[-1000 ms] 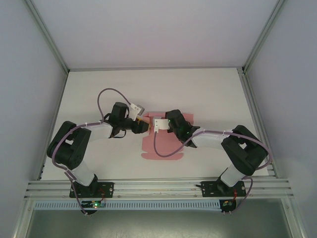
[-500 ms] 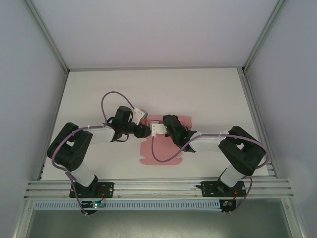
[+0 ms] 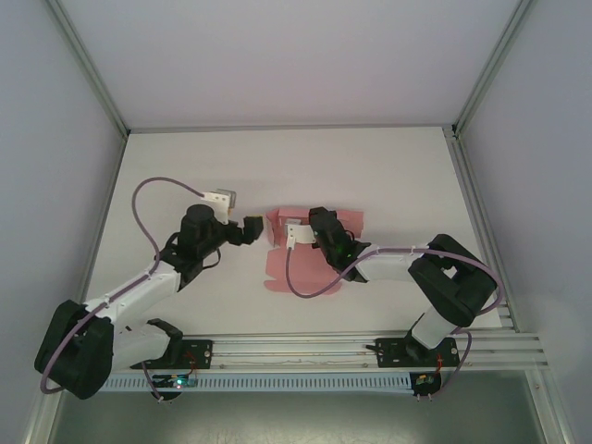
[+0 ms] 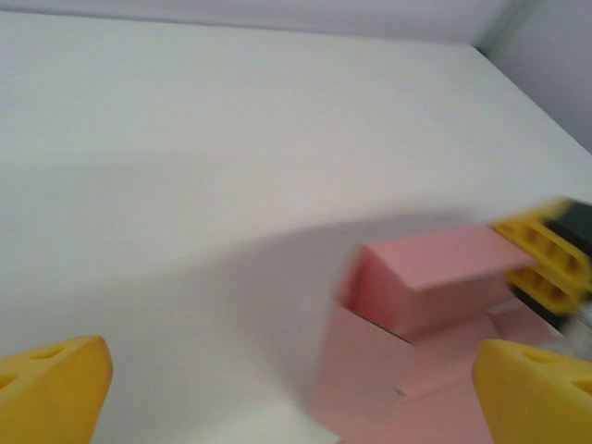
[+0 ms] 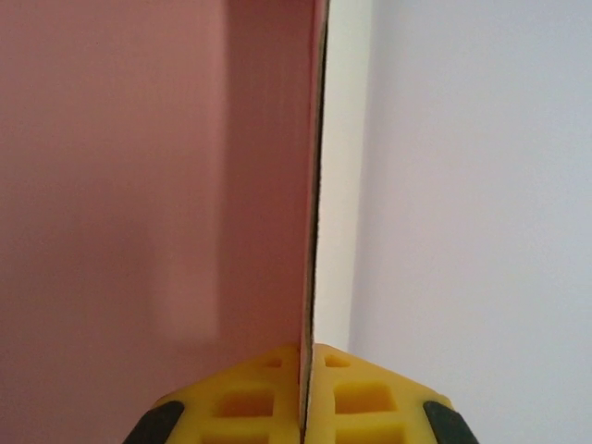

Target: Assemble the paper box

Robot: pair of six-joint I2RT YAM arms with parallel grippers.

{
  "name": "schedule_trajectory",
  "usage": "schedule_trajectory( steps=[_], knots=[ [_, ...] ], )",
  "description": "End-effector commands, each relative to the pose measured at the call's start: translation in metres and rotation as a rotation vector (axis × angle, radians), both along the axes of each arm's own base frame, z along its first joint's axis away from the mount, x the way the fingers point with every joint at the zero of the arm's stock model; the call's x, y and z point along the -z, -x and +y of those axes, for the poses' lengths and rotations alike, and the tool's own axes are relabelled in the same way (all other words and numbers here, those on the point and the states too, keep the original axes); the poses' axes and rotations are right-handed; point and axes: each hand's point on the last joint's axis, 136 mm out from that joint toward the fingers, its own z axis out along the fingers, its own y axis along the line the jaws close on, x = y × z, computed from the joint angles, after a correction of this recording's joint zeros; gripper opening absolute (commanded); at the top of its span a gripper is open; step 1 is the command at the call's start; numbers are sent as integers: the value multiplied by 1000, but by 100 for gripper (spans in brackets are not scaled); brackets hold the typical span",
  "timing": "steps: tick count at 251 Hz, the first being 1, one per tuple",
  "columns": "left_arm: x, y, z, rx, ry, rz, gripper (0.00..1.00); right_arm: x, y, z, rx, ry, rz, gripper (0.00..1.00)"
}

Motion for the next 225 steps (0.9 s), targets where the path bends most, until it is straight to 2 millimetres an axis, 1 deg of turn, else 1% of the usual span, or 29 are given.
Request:
schedule_trajectory(
  steps=[1, 14, 22, 29, 40, 52, 68, 77, 90, 104, 122, 144, 165, 170, 181, 186, 207, 225],
  knots=[
    [30, -7, 41, -181, -4, 108, 100, -23, -6, -3, 4, -14, -99, 0],
    [33, -12, 41, -161, 19, 114, 100, -26, -5, -2, -12, -20, -127, 0],
    [34, -15, 36, -124, 39, 115, 100, -28, -6, -1, -13, -28, -144, 0],
    [34, -18, 29, -78, 52, 110, 99, -27, -6, -1, -13, -29, -146, 0],
    [36, -21, 17, 0, 51, 103, 94, -25, -6, -2, -9, -33, -142, 0],
    [37, -20, -1, 124, 53, 88, 89, -22, -5, 0, -10, -45, -133, 0],
    [43, -18, -19, 254, 46, 81, 89, -20, -5, 1, -14, -53, -131, 0],
    [46, -19, -26, 310, 44, 87, 87, -18, -4, 2, -13, -53, -127, 0],
    [52, -21, -33, 354, 45, 116, 81, -18, -5, 2, -12, -54, -126, 0],
    [53, -19, -42, 411, 65, 123, 77, -17, -5, 1, -13, -54, -120, 0],
    [54, -16, -50, 447, 48, 102, 73, -14, -5, 0, -9, -48, -103, 0],
    [58, -12, -62, 490, 2, 89, 65, -10, -3, 1, -17, -46, -81, 0],
    [68, -10, -76, 539, -35, 121, 58, -9, -3, 2, -19, -43, -75, 0],
    [69, -10, -79, 550, -44, 127, 55, -11, -2, 2, -18, -47, -80, 0],
    [74, -11, -83, 559, -67, 140, 54, -10, -2, 2, -18, -44, -78, 0],
    [76, -10, -86, 567, -74, 144, 53, -9, -2, 2, -18, -44, -76, 0],
    [78, -11, -90, 571, -79, 138, 51, -6, 0, 3, -23, -41, -67, 0],
    [79, -18, -88, 517, -95, 119, 43, -5, 1, 3, -21, -40, -62, 0]
  ],
)
